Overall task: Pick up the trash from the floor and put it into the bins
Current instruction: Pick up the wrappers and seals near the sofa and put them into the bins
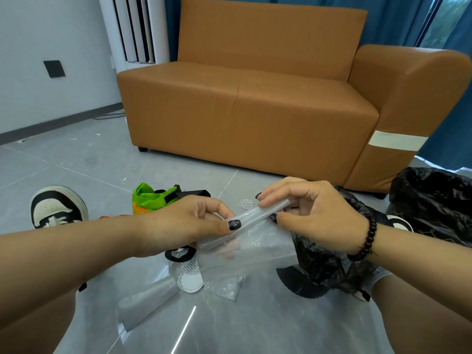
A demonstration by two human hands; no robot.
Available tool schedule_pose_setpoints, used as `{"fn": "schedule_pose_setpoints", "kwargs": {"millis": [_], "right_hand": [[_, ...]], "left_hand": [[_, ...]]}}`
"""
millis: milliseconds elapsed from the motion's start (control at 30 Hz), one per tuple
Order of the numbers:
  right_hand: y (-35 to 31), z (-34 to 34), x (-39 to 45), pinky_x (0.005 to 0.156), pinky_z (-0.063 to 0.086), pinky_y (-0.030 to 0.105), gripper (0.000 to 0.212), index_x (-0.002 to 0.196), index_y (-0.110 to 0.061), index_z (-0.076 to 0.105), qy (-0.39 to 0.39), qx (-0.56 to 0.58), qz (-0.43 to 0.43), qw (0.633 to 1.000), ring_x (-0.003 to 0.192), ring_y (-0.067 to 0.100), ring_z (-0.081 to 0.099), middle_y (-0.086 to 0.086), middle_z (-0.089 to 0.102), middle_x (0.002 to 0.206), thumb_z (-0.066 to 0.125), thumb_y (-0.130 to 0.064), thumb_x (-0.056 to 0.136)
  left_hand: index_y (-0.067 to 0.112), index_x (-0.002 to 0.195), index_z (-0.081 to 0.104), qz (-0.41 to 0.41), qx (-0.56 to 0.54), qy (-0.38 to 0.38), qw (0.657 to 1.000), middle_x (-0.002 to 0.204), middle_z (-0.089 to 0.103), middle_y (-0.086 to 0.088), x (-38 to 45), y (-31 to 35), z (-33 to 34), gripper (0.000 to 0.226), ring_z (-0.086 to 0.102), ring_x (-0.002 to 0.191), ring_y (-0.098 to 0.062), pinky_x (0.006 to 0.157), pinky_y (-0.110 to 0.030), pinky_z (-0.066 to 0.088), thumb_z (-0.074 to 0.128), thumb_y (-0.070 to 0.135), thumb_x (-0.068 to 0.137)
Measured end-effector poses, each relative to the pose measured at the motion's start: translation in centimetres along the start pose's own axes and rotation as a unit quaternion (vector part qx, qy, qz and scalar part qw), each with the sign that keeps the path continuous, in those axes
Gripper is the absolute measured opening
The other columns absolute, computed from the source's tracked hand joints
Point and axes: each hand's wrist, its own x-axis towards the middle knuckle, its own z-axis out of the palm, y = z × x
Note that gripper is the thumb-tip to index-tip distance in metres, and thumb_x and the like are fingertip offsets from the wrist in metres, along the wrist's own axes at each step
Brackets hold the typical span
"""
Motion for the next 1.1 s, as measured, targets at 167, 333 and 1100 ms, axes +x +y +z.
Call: {"fn": "schedule_pose_setpoints", "kwargs": {"millis": [167, 333, 1100], "right_hand": [[0.07, -0.21, 0.07, 0.076, 0.048, 0.064, 0.032, 0.108, -0.024, 0.067, -0.030, 0.015, 0.062, 0.998, 0.089, 0.055, 0.057, 0.001, 0.071, 0.104, 0.075, -0.020, 0.077], [-0.22, -0.05, 0.14, 0.078, 0.056, 0.053, 0.019, 0.090, -0.013, 0.074, -0.004, -0.018, 0.049, 0.999, 0.082, 0.031, 0.070, 0.005, 0.073, 0.094, 0.071, 0.002, 0.079], [0.00, -0.53, -0.05, 0.066, 0.060, 0.045, 0.028, 0.103, -0.016, 0.070, -0.014, 0.057, 0.143, 0.988, 0.083, 0.034, 0.069, 0.018, 0.068, 0.103, 0.066, 0.002, 0.081]], "left_hand": [[0.011, 0.088, 0.067, 0.030, 0.026, 0.028, 0.999, 0.083, 0.072, -0.011, 0.19, -0.33, -0.23, 0.026, 0.067, 0.071, -0.018, 0.060, -0.023, 0.053, 0.074, 0.026, 0.068], [0.012, 0.090, 0.065, 0.015, 0.007, 0.023, 1.000, 0.082, 0.072, -0.007, 0.06, -0.09, 0.13, 0.025, 0.066, 0.067, -0.017, 0.055, -0.021, 0.052, 0.070, 0.027, 0.070], [0.008, 0.096, 0.063, 0.038, 0.049, 0.047, 0.997, 0.083, 0.073, -0.010, 0.69, -0.09, 0.41, 0.022, 0.071, 0.069, -0.027, 0.076, -0.042, 0.055, 0.071, 0.018, 0.078]]}}
